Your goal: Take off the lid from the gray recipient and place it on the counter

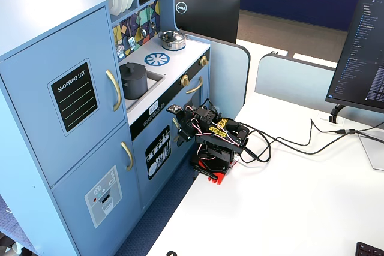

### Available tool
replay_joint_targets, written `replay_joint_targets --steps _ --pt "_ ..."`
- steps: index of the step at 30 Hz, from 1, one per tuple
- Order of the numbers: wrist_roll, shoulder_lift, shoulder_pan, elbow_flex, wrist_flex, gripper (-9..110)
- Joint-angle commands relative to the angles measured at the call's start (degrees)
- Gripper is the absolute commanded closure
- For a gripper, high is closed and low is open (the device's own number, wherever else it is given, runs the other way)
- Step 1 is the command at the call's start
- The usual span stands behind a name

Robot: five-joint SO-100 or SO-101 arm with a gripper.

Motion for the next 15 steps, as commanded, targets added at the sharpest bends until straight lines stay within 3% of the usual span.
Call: replay_joint_targets --steps 1,12,15 --pt "-0.7 -0.3 5.3 0.0 10.0 101" --pt "-0.2 -0.3 5.0 0.0 9.9 101" --pt "-1.3 -0.4 5.0 -1.0 4.4 101"
